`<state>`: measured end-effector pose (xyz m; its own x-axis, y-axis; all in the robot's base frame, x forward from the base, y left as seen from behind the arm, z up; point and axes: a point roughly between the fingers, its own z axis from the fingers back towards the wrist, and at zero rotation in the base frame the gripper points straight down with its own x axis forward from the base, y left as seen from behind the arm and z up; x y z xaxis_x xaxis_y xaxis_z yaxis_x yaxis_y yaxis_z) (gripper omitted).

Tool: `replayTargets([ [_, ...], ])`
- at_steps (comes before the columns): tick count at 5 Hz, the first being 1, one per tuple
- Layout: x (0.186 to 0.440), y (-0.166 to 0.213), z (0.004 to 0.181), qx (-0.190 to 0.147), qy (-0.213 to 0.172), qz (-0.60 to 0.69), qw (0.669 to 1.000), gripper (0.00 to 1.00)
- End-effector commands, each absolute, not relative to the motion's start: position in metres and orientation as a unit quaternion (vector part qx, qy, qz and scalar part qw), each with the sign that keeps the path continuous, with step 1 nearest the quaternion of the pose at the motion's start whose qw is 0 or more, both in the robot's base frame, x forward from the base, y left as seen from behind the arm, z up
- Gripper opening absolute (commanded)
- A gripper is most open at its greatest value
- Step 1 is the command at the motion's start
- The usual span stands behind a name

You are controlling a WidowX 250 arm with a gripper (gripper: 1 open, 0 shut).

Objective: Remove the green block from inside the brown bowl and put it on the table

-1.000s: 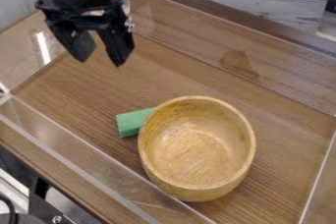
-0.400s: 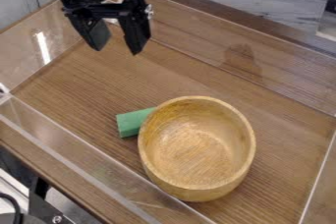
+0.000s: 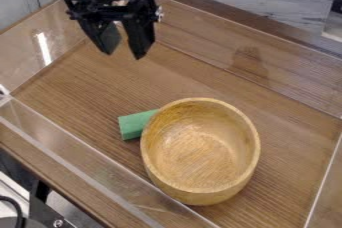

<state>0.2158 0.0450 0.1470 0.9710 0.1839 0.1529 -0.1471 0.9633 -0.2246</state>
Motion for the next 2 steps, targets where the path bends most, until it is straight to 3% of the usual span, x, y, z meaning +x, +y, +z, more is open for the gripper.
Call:
replayTargets([
  [1, 0.2153, 0.0564, 0.1474, -0.105, -0.093, 0.069, 0.988, 1.00],
  [2, 0.2151, 0.0569, 0.1415, -0.105, -0.089, 0.072, 0.988, 1.00],
])
